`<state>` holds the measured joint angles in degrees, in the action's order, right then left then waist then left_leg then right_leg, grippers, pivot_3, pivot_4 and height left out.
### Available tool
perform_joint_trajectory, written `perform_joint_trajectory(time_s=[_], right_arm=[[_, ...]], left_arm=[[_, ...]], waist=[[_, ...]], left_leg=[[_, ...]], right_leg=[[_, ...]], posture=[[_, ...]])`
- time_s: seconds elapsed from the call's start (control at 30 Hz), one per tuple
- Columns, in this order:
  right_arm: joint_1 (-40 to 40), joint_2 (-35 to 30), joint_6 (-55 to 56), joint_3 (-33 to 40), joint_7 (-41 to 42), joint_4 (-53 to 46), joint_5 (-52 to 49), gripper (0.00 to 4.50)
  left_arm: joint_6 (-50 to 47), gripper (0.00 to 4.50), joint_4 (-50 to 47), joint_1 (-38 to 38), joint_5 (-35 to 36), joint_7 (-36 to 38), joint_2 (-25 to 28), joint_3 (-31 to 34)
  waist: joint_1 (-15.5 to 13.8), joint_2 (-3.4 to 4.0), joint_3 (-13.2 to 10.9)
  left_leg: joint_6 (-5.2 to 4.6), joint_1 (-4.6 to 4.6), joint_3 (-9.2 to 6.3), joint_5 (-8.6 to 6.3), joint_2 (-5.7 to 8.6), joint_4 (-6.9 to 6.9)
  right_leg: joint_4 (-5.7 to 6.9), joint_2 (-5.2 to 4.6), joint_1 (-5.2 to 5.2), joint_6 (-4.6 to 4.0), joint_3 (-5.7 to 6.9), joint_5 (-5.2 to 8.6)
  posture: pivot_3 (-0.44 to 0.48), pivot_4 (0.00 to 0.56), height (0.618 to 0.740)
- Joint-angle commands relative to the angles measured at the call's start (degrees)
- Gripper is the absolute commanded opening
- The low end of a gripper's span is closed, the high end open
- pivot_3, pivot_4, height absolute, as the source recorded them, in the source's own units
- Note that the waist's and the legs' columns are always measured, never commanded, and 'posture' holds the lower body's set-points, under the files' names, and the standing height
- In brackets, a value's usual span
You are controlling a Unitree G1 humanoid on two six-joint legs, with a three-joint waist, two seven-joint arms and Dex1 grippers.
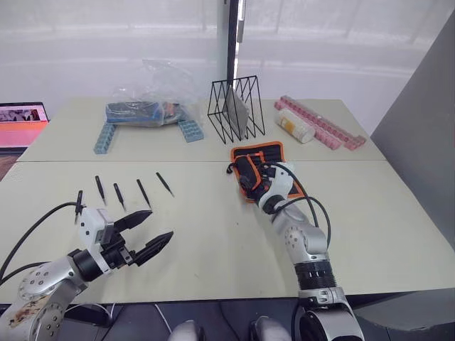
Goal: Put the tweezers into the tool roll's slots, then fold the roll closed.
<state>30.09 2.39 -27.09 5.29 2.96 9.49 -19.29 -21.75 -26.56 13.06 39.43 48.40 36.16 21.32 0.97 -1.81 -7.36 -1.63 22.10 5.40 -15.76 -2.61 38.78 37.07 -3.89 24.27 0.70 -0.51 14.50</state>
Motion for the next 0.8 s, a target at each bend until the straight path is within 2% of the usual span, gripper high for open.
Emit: perform_joint_trajectory(time_s=[0.03, 0.23, 0.37, 0.47, 0.8], right_arm=[[-0.7, 0.3, -1.0, -0.4, -0.5, -3.7, 0.2, 4.49], [-1.6, 1.7, -2.5, -2.0, -0.7, -5.1, 0.9, 4.49], [-1.0, 1.9, -2.6, -2.3, -0.6, -4.8, 1.2, 4.49], [-0.8, 2.2, -2.4, -2.3, -0.5, -4.5, 1.2, 3.71], [-0.2, 1.9, -1.1, -1.2, -0.4, -3.7, 1.3, 0.25]], left_arm=[[0.1, 4.48, -1.8, -0.7, 1.1, 0.2, 0.6, 0.6], [-3.2, 4.48, -4.0, -1.7, 3.9, -0.6, 3.1, 2.3], [-5.3, 4.48, -5.9, 0.2, 5.6, 0.4, 5.7, 4.1], [-5.7, 4.50, -5.9, 0.6, 6.4, 0.5, 6.4, 5.2], [-6.1, 4.50, -7.8, 2.1, 6.9, -0.8, 4.7, 3.9]], waist=[[0.1, 0.00, 0.0], [0.4, 0.03, 0.0], [0.4, 0.06, 0.0], [0.3, 0.08, -0.1], [0.4, 0.12, -0.1]], left_leg=[[0.00, -0.01, 0.00, 0.00, 0.00, -0.01], [0.01, 0.00, -0.01, 0.01, -0.02, -0.03], [0.01, 0.00, -0.03, 0.01, -0.01, -0.06], [0.02, 0.01, -0.03, 0.01, 0.00, -0.07], [0.02, 0.01, -0.03, 0.01, 0.00, -0.08]], right_leg=[[0.00, 0.01, 0.00, 0.00, 0.00, 0.00], [0.00, 0.02, 0.02, -0.01, -0.01, 0.00], [-0.01, 0.01, 0.03, -0.01, 0.00, 0.01], [-0.03, -0.01, 0.03, -0.01, 0.02, 0.01], [-0.04, 0.00, 0.03, -0.01, 0.02, 0.01]], posture=[[0.000, 0.150, 0.737], [0.000, 0.150, 0.737], [0.000, 0.150, 0.737], [0.000, 0.150, 0.737], [0.000, 0.150, 0.737]])
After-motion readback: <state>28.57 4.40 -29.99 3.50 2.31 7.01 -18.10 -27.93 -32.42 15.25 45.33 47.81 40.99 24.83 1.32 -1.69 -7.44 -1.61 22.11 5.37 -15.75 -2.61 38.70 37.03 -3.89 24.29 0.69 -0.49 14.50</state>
